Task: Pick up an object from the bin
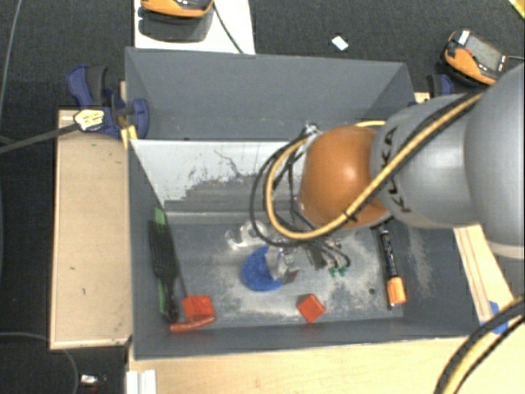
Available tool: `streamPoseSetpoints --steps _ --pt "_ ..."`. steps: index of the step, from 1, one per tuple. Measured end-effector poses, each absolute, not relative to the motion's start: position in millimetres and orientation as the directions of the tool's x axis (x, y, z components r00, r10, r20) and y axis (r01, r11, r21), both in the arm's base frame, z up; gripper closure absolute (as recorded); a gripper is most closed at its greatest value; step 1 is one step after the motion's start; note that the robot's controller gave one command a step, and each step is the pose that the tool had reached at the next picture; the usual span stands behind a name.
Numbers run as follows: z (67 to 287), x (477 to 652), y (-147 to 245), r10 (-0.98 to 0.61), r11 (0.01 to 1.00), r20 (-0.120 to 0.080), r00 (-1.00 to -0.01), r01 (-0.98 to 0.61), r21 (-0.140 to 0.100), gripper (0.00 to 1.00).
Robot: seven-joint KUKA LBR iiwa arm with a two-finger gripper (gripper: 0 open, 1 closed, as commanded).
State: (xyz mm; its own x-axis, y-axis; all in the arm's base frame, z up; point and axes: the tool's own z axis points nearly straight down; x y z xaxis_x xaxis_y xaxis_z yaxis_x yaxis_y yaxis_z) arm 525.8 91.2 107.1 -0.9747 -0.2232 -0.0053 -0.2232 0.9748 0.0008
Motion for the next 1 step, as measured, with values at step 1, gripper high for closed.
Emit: streamPoseSetpoints --steps 1 --pt "159.5 517.8 93.6 -0.220 0.975 -0.007 -0.975 -0.220 0.001 1.00"
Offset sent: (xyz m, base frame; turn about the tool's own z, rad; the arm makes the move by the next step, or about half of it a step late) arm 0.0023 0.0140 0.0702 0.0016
